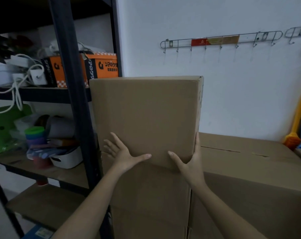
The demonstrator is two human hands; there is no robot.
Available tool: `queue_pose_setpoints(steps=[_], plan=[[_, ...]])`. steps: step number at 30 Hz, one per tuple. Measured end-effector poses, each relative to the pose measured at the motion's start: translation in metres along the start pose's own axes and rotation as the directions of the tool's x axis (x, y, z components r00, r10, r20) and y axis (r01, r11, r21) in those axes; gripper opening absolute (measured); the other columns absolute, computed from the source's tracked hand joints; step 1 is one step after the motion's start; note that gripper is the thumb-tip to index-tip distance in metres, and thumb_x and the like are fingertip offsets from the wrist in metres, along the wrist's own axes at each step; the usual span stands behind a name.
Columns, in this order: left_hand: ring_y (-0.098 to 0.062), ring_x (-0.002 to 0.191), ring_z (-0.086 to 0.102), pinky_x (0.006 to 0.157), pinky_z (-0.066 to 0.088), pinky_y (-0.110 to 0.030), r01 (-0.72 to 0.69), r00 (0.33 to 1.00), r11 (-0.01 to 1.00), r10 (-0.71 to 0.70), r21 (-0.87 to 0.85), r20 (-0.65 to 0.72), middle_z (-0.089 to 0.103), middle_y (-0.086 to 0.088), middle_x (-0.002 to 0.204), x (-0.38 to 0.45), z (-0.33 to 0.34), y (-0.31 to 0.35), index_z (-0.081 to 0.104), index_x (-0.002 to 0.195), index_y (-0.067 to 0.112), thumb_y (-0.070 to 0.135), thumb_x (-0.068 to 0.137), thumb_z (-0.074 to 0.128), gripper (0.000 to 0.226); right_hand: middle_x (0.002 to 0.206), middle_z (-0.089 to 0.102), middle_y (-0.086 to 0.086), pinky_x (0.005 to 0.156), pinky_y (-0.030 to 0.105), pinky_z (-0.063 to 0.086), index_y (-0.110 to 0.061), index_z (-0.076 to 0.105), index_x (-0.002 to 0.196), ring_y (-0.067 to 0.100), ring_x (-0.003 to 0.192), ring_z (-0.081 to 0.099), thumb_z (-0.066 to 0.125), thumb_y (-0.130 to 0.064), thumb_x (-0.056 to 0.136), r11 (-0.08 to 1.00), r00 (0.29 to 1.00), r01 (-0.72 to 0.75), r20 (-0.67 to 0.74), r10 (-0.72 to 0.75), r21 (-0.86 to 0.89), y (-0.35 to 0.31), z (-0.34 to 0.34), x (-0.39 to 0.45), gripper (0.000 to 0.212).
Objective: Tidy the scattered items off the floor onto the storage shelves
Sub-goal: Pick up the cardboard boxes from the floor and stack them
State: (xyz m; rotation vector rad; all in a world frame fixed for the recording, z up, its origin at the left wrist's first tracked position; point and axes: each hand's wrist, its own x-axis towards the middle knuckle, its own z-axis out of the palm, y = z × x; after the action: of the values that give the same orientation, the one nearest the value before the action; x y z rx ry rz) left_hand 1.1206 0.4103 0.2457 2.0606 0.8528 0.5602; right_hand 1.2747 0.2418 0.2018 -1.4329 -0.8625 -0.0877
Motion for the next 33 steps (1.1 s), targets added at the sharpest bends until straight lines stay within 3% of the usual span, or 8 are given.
queue_pose_setpoints(steps=[5,10,17,20,25,28,31,33], plan=[[-0.035,0.135,-0.043,0.114,-0.016,-0.054,0.03,0.994,1.0,-0.03,-0.007,-0.107,-0.056,-0.015,0.138,0.01,0.019,0.001,-0.054,0.128,0.031,0.083,0.035,0.073,0.165,0.154,0.033,-0.015,0.114,0.028,0.034,-0.037,0.004,0.155,-0.001,0.137,0.036,0.086,-0.043,0.068,0.996,0.985,-0.079,0.151,0.084,-0.039,0.001,-0.023,0.03,0.12],[-0.037,0.131,-0.047,0.113,-0.016,-0.057,0.075,0.992,0.997,-0.071,0.036,-0.101,-0.06,-0.015,0.133,0.022,0.022,-0.004,-0.059,0.119,0.03,0.082,0.038,0.075,0.166,0.15,0.039,-0.013,0.107,0.019,0.038,-0.031,0.006,0.155,0.0,0.133,0.042,0.087,-0.041,0.067,0.992,0.978,-0.119,0.165,0.125,-0.05,0.01,-0.024,0.034,0.12],[-0.032,0.128,-0.051,0.112,-0.021,-0.053,0.016,0.994,0.997,-0.007,0.076,-0.109,-0.063,-0.011,0.13,0.028,0.026,-0.021,-0.059,0.12,0.03,0.081,0.042,0.076,0.164,0.15,0.041,-0.01,0.112,0.029,0.038,-0.031,0.009,0.155,0.004,0.134,0.043,0.088,-0.047,0.062,0.986,0.976,-0.165,0.142,0.167,-0.027,0.009,-0.023,0.032,0.123],[-0.028,0.13,-0.05,0.112,-0.022,-0.049,-0.037,0.993,0.996,0.046,0.087,-0.109,-0.058,-0.01,0.136,0.023,0.029,-0.033,-0.054,0.127,0.027,0.078,0.054,0.071,0.153,0.15,0.04,-0.005,0.111,0.033,0.039,-0.023,0.014,0.155,0.01,0.135,0.042,0.086,-0.045,0.065,0.984,0.98,-0.177,0.084,0.179,-0.036,0.005,-0.018,0.026,0.117],[-0.027,0.146,-0.026,0.119,-0.002,-0.042,-0.007,0.981,0.996,-0.01,-0.088,-0.193,-0.035,-0.007,0.155,0.001,0.045,-0.051,-0.031,0.147,0.018,0.058,0.079,0.068,0.127,0.159,0.024,0.006,0.118,0.044,0.027,-0.013,0.006,0.156,0.02,0.146,0.025,0.072,-0.044,0.084,0.977,0.985,-0.165,-0.066,0.158,-0.132,0.006,-0.001,0.007,0.103],[-0.023,0.15,0.003,0.118,0.017,-0.036,0.018,0.983,0.995,-0.036,-0.1,-0.18,-0.02,0.0,0.161,-0.019,0.05,-0.066,-0.03,0.148,0.019,0.053,0.088,0.061,0.113,0.163,0.004,0.012,0.122,0.045,0.011,-0.006,-0.006,0.154,0.027,0.151,0.005,0.057,-0.041,0.096,0.959,0.984,-0.096,-0.171,0.051,-0.266,0.0,0.007,-0.014,0.093],[-0.023,0.148,0.018,0.117,0.025,-0.039,0.035,0.967,0.994,-0.061,-0.107,-0.247,0.002,0.003,0.164,-0.035,0.043,-0.076,-0.009,0.155,0.022,0.05,0.091,0.059,0.098,0.163,0.009,0.014,0.122,0.042,0.005,-0.005,0.01,0.155,0.029,0.151,0.0,0.058,-0.031,0.096,0.914,0.952,0.119,-0.217,-0.216,-0.388,-0.018,0.01,-0.036,0.08],[-0.022,0.147,0.022,0.117,0.027,-0.04,0.027,0.952,0.994,-0.059,-0.108,-0.302,0.016,0.002,0.162,-0.049,0.036,-0.079,0.011,0.156,0.021,0.048,0.092,0.059,0.085,0.16,0.02,0.015,0.122,0.045,0.01,-0.004,0.025,0.151,0.028,0.151,0.006,0.059,-0.026,0.095,0.829,0.911,0.3,-0.115,-0.396,-0.473,-0.025,0.014,-0.047,0.069]])
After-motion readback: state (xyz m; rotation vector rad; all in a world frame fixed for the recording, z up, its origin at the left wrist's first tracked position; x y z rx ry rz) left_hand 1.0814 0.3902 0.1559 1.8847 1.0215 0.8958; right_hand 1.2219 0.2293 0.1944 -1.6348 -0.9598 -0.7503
